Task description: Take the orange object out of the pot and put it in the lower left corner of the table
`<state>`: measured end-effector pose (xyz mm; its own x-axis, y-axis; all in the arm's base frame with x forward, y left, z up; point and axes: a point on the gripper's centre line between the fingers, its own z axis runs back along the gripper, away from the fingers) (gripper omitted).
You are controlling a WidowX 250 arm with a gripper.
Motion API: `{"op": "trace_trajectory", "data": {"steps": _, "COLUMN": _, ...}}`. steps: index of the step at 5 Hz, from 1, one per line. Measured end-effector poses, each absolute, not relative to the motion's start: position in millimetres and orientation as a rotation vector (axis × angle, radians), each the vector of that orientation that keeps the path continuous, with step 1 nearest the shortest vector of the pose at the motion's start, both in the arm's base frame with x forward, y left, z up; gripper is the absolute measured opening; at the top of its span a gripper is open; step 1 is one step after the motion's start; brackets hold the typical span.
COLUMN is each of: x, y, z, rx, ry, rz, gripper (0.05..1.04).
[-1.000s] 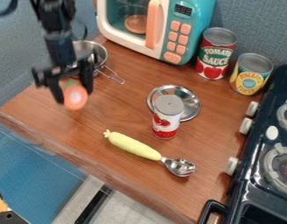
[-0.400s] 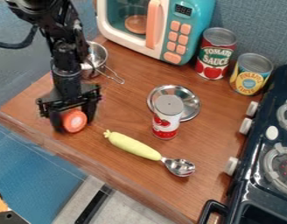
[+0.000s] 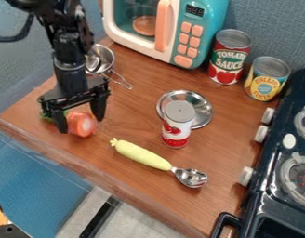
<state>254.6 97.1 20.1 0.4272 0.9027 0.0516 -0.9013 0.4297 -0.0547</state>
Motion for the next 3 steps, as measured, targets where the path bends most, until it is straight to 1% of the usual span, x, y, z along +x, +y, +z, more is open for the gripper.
{"op": "trace_trajectory", "data": {"steps": 2, "x": 253, "y": 84, "z": 76, "rx": -0.114, "ry": -0.174, "rz": 1.120, "gripper": 0.999}}
{"op": "trace_trajectory", "data": {"steps": 3, "x": 252, "y": 85, "z": 77, "rx": -0.116, "ry": -0.174, "rz": 1.125, "gripper": 0.999}}
